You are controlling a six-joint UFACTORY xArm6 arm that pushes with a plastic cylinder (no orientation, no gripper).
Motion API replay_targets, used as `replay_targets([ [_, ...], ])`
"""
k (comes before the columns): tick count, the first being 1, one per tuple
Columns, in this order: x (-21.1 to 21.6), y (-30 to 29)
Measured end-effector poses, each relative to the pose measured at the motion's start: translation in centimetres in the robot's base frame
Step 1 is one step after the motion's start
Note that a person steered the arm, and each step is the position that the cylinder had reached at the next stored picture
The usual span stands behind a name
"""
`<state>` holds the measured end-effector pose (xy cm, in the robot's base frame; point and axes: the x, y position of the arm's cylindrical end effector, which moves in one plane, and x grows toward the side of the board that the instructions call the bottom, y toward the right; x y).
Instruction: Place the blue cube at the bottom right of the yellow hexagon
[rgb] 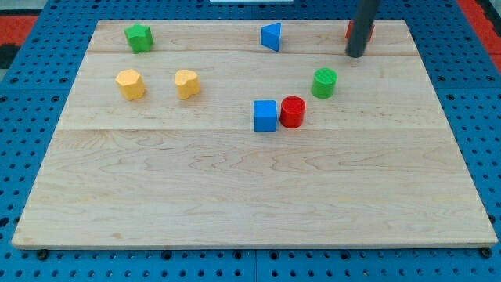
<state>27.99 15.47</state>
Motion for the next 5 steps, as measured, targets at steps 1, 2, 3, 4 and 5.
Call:
replay_targets([
  [1,-0.5,-5.9],
  [2,3.0,-7.1],
  [3,7.7,-8.3],
  [4,11.7,-9.2],
  [5,15.5,-10.3],
])
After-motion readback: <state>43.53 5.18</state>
